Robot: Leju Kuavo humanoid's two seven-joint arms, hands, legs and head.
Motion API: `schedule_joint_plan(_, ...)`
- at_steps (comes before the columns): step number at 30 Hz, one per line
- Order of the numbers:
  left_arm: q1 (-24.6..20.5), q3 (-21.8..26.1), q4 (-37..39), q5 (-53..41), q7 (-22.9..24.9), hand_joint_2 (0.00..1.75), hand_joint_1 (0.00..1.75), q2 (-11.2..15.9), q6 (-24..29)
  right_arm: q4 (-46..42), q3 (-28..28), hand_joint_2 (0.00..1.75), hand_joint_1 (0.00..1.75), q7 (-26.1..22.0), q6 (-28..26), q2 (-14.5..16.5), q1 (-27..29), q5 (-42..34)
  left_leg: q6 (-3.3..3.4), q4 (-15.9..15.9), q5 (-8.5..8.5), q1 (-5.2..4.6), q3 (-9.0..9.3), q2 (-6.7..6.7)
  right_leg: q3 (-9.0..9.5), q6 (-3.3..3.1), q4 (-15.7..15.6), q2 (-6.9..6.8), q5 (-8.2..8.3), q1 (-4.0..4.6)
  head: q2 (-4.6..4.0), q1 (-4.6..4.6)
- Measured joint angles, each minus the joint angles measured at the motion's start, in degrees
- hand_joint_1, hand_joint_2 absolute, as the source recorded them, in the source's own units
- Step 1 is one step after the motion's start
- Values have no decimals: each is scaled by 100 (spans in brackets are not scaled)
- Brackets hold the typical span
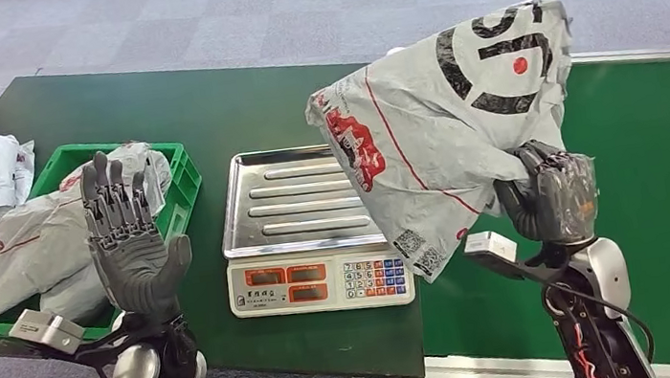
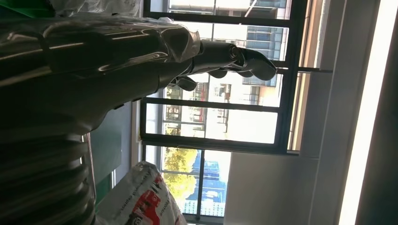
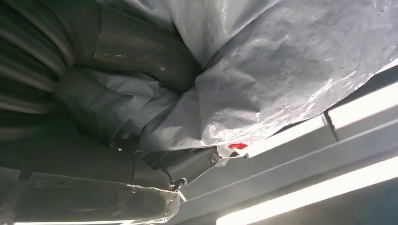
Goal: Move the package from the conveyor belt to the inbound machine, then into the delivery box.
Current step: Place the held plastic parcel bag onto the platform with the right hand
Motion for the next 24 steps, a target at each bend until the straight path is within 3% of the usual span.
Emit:
schedule_joint_plan(5,-28,2,54,-9,1,175,0,-1,-37,983,340,175,175,24,20,8,-644,219,0,0,0,0,-3,-2,-2,1,0,1,0,0,0,0)
schedule_joint_plan(10,-29,-2,65,-28,1,175,0,1,-68,1298,479,175,175,76,73,34,-832,370,0,0,0,0,-4,-1,-2,1,0,1,0,0,0,1)
schedule_joint_plan(15,-59,-60,140,-75,1,175,0,4,-137,2669,1073,175,175,157,293,285,-1623,578,0,0,1,0,-3,-1,-3,1,1,0,0,0,0,1)
schedule_joint_plan(24,-167,-195,250,-112,1,175,0,12,-139,3405,1259,175,175,3,638,625,-2000,403,0,1,0,0,-3,0,-5,1,1,1,0,0,0,0)
